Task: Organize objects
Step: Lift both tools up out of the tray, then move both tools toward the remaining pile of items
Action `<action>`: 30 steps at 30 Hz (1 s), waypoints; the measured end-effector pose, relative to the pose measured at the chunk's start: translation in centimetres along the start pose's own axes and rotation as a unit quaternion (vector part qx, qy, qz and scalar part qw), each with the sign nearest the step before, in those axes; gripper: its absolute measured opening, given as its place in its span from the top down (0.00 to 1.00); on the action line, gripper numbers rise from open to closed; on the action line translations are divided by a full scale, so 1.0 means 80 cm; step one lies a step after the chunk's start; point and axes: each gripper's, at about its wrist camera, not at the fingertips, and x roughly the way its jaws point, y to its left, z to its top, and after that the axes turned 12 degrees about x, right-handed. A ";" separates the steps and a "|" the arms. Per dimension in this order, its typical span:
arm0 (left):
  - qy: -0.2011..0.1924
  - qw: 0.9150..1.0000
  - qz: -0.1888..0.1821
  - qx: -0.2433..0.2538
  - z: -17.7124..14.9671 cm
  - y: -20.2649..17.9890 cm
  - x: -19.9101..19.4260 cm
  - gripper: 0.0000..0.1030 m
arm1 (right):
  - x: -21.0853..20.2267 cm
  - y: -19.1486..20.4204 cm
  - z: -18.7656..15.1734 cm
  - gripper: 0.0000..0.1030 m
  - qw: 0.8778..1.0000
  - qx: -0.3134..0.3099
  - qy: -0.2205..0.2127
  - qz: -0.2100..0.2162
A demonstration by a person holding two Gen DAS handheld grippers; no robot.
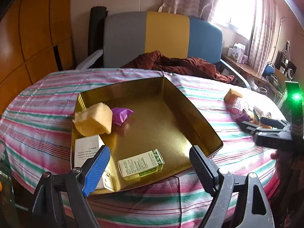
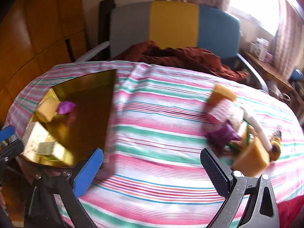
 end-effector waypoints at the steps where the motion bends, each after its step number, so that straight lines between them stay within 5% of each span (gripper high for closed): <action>1: 0.004 1.000 -0.001 -0.004 0.000 0.001 0.002 0.16 | -0.001 -0.010 0.004 0.00 1.000 0.006 -0.003 -0.005; 10: 0.005 0.999 -0.043 0.012 0.011 -0.018 0.008 0.16 | -0.028 -0.139 0.052 0.00 0.991 0.096 -0.058 -0.068; 16: 0.004 0.996 -0.077 0.054 0.031 -0.057 0.013 0.16 | -0.034 -0.253 0.058 0.00 0.965 0.225 -0.083 -0.104; 18: 0.007 0.993 -0.087 0.073 0.038 -0.075 0.018 0.16 | -0.037 -0.288 0.051 0.00 0.947 0.290 -0.090 -0.103; 22: 0.014 0.989 -0.106 0.105 0.050 -0.113 0.030 0.16 | -0.045 -0.319 0.044 0.00 0.925 0.354 -0.102 -0.095; 30: 0.034 0.976 -0.141 0.161 0.071 -0.186 0.064 0.17 | -0.042 -0.318 0.043 0.00 0.926 0.359 -0.096 -0.067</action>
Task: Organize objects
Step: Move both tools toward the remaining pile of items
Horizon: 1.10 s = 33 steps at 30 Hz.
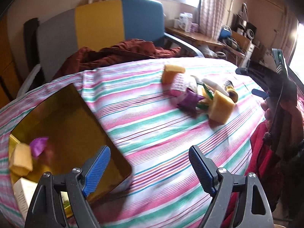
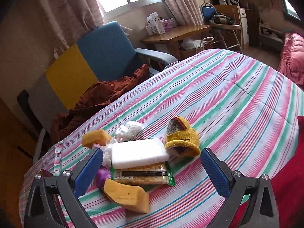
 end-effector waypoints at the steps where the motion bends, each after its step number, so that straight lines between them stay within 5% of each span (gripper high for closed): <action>1: 0.004 1.000 -0.005 0.003 0.004 -0.004 0.006 0.17 | 0.002 -0.001 0.000 0.00 1.000 0.004 0.004 0.003; 13: 0.048 0.998 -0.043 0.007 0.034 -0.036 0.074 0.18 | 0.015 -0.011 0.000 0.00 0.998 0.031 0.043 0.032; 22: 0.042 0.998 -0.042 0.009 0.071 -0.038 0.099 0.18 | 0.016 -0.008 0.000 0.00 0.997 0.029 0.055 0.050; 33: 0.040 0.995 -0.093 0.024 0.149 -0.031 0.159 0.18 | 0.019 -0.004 -0.003 0.00 0.996 0.020 0.066 0.063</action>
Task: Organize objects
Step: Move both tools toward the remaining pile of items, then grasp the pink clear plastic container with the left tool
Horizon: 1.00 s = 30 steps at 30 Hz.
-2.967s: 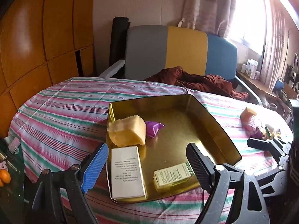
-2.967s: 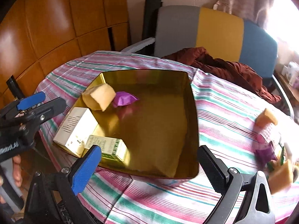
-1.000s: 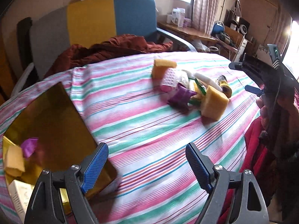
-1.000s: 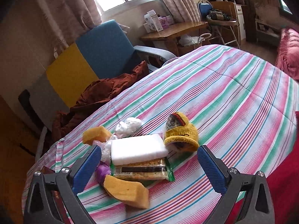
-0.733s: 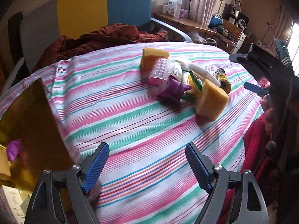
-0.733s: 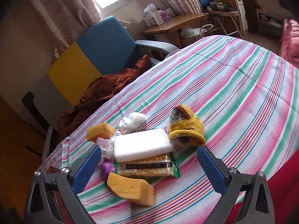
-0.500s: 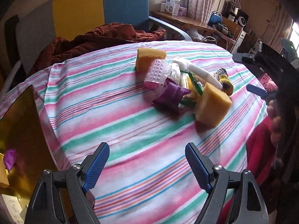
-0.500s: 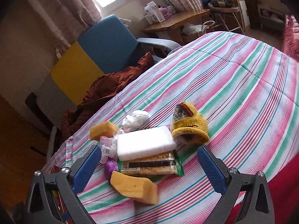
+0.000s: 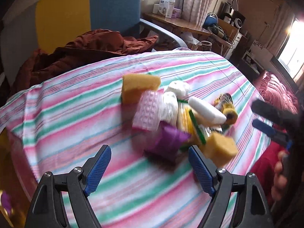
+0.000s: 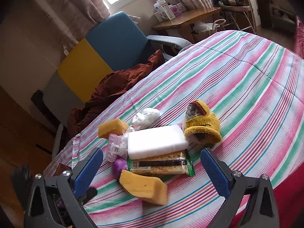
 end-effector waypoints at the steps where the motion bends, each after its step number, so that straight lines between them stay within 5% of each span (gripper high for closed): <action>1: 0.001 1.000 -0.006 -0.002 0.005 0.003 0.005 0.18 | 0.000 0.001 0.000 0.00 1.000 -0.002 0.001 0.001; 14: 0.028 0.996 -0.077 -0.040 0.051 0.032 0.094 0.18 | 0.009 0.006 0.000 0.00 1.000 -0.017 0.015 0.002; 17: 0.044 0.993 -0.093 -0.051 0.048 0.036 0.113 0.33 | 0.011 0.006 0.000 0.00 1.000 -0.019 0.017 -0.003; 30: 0.004 0.993 -0.069 -0.100 -0.022 0.044 0.030 0.34 | 0.015 0.009 -0.001 0.00 0.999 -0.031 0.020 -0.010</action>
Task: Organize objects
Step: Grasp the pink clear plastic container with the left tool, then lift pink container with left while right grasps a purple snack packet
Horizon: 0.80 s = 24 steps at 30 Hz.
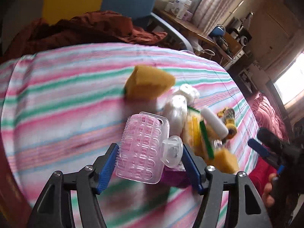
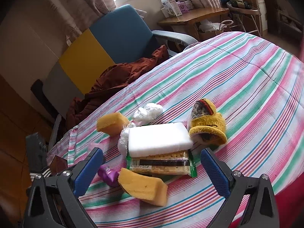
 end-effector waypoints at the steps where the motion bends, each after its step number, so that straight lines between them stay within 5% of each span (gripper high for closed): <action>1: 0.002 1.000 0.000 -0.003 -0.007 -0.001 -0.002 0.34 | 0.001 0.001 0.000 0.00 1.000 -0.002 0.002 0.001; 15: 0.012 0.999 0.018 0.040 -0.138 -0.052 -0.070 0.35 | 0.003 0.035 -0.022 0.00 0.996 -0.072 0.033 0.046; 24: 0.017 0.994 0.081 0.075 -0.188 -0.049 -0.088 0.35 | 0.002 0.088 -0.080 0.00 0.974 -0.183 0.098 0.088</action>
